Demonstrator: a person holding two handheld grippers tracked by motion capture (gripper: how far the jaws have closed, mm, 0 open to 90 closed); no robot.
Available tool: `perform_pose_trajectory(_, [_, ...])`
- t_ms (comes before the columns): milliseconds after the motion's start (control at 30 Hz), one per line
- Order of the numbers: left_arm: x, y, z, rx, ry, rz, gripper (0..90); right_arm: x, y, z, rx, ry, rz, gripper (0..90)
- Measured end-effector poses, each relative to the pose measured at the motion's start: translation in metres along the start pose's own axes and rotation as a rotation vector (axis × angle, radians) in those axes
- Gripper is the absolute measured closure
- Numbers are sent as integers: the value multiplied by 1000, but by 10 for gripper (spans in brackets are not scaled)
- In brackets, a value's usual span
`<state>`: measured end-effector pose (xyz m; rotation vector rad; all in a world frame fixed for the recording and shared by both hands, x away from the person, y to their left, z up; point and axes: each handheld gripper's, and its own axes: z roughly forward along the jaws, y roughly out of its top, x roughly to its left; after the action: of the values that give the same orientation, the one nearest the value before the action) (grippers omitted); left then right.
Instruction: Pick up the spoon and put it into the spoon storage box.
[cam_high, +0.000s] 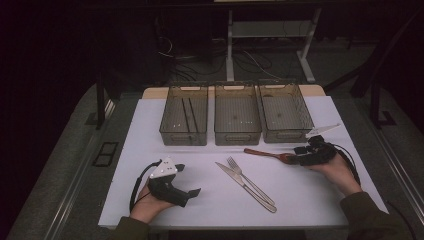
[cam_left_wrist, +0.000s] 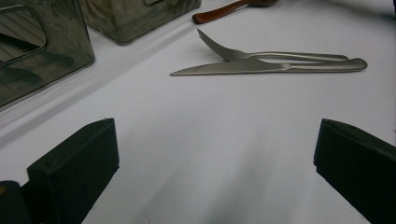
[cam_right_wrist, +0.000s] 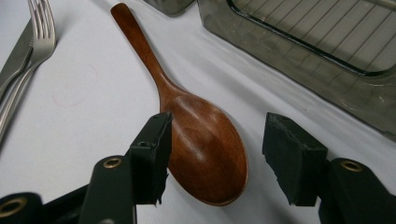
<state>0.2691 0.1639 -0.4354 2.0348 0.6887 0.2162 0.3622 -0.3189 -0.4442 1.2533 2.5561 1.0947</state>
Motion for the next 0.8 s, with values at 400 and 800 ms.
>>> perform_pose_trajectory(400, [0, 0, 0, 3, -1, 2, 0, 6, -1, 3, 29, -5, -54, 455])
perform_pose_trajectory(800, [0, 0, 0, -2, -3, 0, 0, 11, -3, 1, 51, 0, -112, 553])
